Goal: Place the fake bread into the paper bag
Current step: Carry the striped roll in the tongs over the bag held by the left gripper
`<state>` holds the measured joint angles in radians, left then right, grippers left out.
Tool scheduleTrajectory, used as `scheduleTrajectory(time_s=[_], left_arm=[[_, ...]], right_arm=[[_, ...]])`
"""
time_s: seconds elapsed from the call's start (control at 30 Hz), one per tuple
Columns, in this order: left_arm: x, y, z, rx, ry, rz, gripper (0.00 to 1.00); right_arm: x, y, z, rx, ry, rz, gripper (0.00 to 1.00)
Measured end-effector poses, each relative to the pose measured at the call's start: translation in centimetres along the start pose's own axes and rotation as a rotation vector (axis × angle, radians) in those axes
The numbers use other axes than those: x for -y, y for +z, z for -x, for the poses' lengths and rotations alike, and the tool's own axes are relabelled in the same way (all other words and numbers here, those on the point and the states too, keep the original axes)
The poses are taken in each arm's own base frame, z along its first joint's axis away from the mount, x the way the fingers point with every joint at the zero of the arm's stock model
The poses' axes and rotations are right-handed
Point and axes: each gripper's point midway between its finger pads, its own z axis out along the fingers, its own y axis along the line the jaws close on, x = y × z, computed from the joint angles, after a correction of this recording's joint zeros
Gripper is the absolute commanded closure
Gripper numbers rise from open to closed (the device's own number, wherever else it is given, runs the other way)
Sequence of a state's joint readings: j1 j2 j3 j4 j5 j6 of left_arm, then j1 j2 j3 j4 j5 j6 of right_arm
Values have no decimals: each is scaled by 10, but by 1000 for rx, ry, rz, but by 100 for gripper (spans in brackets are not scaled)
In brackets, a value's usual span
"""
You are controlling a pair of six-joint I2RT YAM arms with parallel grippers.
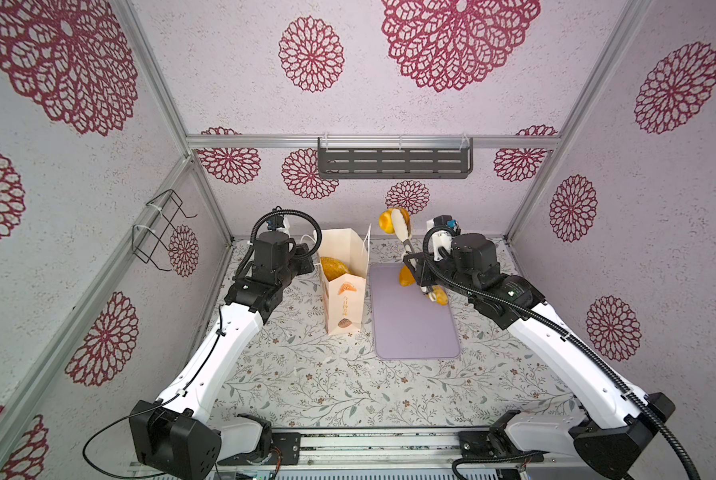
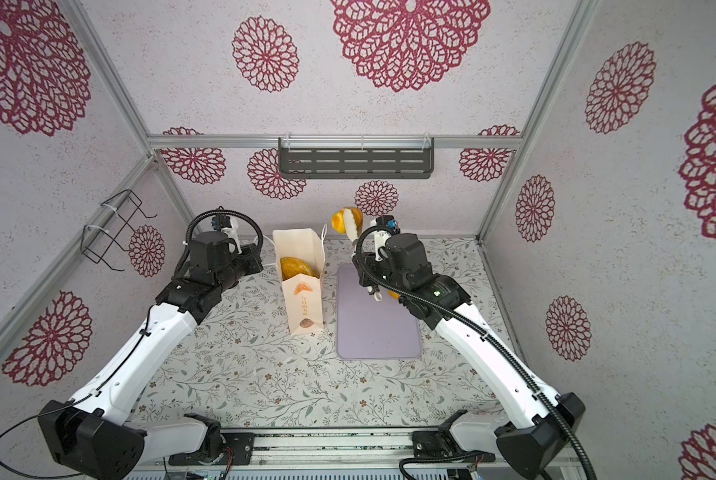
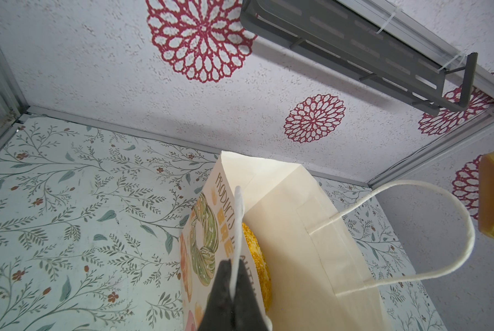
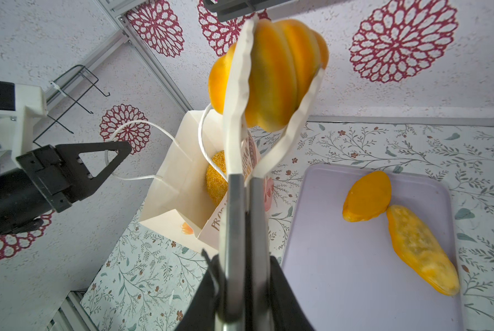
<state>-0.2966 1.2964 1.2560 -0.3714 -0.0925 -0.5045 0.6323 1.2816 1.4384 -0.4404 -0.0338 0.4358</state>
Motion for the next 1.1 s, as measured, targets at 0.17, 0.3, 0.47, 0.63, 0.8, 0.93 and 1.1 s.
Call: scheduleTrajectory(time_s=[0.17, 0.3, 0.47, 0.63, 0.8, 0.93, 1.1], left_arm=[[0, 0, 0, 0, 0, 0, 100], [0, 0, 0, 0, 1, 0, 100], [0, 0, 0, -1, 2, 0, 100], [0, 0, 0, -1, 3, 0, 100], [0, 0, 0, 0, 3, 1, 100], [0, 0, 0, 0, 3, 1, 100], [0, 1, -1, -2, 4, 1, 100]], right_arm=[[-8, 1, 5, 6, -4, 22, 77], [-17, 1, 11, 16, -10, 49, 77], [-34, 2, 15, 22, -36, 83, 77], [-55, 3, 15, 19, -67, 125, 77], [-77, 6, 11, 8, -100, 169, 77], [-85, 15, 0, -23, -116, 180, 77], [-88, 33, -17, -73, -124, 175, 77]])
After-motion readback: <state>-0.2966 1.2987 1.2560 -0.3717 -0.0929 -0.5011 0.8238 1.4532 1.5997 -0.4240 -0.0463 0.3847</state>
